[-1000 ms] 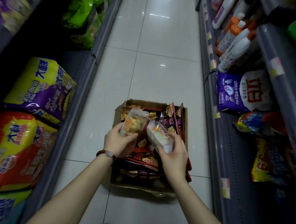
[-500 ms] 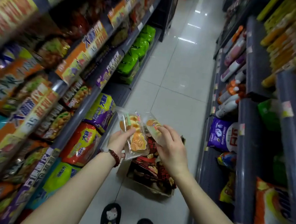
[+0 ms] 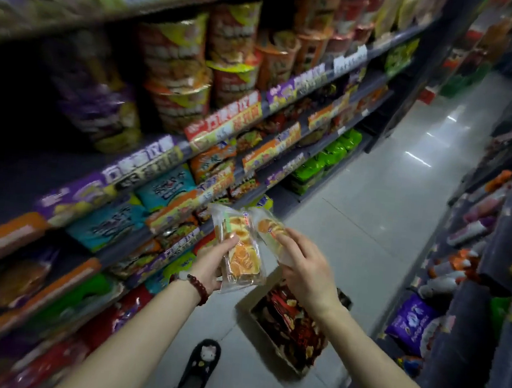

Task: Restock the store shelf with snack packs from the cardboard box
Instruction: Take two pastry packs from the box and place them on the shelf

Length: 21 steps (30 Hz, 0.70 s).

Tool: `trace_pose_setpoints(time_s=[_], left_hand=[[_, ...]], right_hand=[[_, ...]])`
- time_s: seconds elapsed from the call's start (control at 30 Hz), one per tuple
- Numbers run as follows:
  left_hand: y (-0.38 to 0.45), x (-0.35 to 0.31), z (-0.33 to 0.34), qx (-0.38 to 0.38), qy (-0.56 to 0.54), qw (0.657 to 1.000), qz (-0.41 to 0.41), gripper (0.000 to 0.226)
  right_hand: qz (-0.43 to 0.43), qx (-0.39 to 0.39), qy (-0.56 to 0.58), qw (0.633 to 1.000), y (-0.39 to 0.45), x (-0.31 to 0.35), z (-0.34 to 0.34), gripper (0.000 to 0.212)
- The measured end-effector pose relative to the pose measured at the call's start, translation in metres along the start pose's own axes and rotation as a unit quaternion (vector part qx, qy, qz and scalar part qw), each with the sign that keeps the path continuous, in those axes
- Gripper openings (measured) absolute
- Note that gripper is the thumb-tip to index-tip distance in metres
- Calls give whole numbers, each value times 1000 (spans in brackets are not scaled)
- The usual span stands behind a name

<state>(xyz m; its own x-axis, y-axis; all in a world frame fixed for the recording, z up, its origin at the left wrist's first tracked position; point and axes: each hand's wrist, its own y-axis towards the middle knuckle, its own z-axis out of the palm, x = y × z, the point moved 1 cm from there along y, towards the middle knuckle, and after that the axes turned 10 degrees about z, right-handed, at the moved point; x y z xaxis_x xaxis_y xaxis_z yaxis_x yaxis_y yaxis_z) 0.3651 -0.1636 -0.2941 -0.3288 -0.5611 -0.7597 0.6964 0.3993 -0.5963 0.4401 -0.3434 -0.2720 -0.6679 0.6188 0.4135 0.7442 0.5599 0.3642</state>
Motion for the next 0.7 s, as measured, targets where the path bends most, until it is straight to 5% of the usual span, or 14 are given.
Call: trace_pose_setpoints(time_s=[0.27,0.43,0.7], left_hand=[[-96,-24,-69,-82,-70,992,71,30],[-119,-25,-135,-119,-72,983,118,92],[-191,-43,-213,-155,-60,972,165,126]], right_hand=[[-21,50,126,991,1,87,-5,56],[28,67,212,975,-3,132,3,54],[26,82,270,959,-18,218,22,48]])
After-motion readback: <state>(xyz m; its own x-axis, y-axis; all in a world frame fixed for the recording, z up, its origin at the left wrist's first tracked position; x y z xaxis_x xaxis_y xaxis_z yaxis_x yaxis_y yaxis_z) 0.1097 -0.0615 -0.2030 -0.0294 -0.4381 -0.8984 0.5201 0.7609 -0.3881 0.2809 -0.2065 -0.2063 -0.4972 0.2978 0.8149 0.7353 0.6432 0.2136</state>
